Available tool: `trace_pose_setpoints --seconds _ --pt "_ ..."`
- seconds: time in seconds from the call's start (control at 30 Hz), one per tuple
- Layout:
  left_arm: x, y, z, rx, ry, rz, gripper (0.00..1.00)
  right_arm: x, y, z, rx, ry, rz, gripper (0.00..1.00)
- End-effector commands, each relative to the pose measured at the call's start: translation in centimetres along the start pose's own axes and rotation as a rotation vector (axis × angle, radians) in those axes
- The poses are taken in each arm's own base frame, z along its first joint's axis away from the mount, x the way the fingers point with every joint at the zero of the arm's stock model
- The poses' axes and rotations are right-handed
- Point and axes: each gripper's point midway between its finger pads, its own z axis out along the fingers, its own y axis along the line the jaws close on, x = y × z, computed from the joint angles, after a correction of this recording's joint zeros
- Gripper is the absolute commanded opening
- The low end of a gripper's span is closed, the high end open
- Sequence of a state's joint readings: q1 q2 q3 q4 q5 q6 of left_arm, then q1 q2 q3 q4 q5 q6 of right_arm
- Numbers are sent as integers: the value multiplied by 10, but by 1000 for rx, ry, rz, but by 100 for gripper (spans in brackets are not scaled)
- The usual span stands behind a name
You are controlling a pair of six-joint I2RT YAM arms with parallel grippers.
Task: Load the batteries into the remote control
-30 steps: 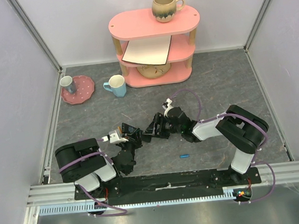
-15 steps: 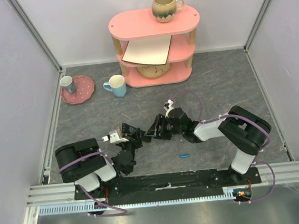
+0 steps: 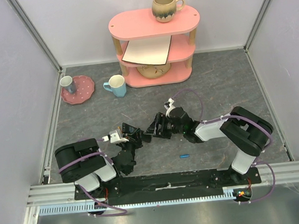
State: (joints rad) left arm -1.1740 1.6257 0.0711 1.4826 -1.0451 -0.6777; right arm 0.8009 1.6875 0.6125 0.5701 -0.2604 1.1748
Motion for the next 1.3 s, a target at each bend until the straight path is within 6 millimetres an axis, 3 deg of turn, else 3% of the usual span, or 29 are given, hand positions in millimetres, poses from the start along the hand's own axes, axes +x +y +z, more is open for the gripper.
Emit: trace_pose_setpoints --seconds 0.0,0.53,0.93,1.27 --pt "-10 21 -13 8 -9 91 2 -11 16 10 -49 -17 -6 77" --pt "-9 18 -13 22 -4 98 2 -10 18 18 -66 -2 0 77" --pt "-11 16 -12 24 -11 106 2 9 -13 23 33 69 1 66" --pt "-13 17 -12 22 -15 111 2 11 -19 23 62 76 -7 62"
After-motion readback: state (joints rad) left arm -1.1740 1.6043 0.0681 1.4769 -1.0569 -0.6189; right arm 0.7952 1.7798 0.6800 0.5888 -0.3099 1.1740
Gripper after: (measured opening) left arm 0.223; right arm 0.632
